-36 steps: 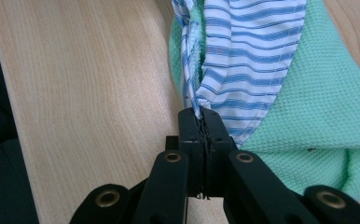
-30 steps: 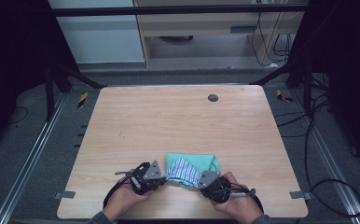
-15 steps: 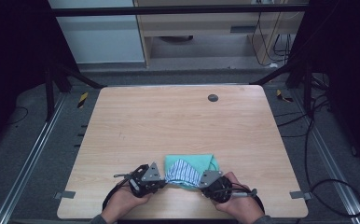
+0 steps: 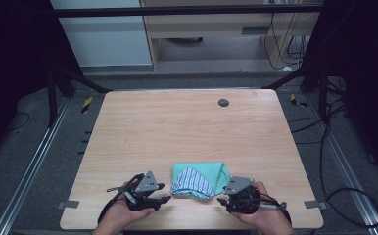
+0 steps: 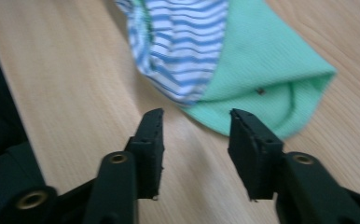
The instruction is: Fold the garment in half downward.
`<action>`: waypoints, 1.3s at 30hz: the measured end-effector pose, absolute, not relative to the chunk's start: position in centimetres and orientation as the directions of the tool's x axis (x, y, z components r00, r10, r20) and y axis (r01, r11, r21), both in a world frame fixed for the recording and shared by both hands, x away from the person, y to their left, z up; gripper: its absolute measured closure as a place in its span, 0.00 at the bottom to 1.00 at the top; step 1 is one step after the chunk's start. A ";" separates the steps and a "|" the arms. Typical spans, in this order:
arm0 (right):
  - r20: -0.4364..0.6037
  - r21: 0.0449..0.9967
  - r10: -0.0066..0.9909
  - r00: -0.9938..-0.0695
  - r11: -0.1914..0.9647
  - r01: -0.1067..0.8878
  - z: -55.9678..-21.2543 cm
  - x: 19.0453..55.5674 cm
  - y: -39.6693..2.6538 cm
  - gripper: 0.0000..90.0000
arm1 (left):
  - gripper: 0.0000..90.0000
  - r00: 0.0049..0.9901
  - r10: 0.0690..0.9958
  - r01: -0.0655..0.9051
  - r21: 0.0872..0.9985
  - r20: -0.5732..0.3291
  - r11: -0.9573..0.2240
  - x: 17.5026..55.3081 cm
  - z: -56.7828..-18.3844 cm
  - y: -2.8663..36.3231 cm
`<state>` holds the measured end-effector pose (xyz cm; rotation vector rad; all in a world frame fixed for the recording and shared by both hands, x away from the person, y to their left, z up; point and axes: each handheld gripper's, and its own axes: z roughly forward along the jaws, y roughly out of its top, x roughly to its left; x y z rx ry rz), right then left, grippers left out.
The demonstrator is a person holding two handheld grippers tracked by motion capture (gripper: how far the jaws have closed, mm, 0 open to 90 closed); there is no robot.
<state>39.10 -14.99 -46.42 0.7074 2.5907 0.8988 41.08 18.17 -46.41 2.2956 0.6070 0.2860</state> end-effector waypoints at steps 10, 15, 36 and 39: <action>-0.120 0.666 0.732 -0.671 0.560 0.493 -46.5 41.3 -18.3 0.24 | 0.20 0.772 0.636 0.437 0.707 0.024 -0.557 43.4 -46.5 20.8; -0.079 0.676 0.792 -0.605 0.489 0.551 -46.9 43.0 -19.4 0.16 | 0.15 0.721 0.692 0.489 0.699 0.012 -0.522 45.3 -47.0 22.1; -0.004 0.728 0.969 -0.248 0.173 0.663 -51.2 50.6 -21.1 0.02 | 0.03 0.501 0.865 0.593 0.719 0.023 -0.363 51.9 -50.8 24.9; 0.002 0.722 0.980 -0.199 0.136 0.678 -51.2 50.6 -20.8 0.00 | 0.02 0.497 0.867 0.596 0.717 0.024 -0.362 51.9 -50.8 24.9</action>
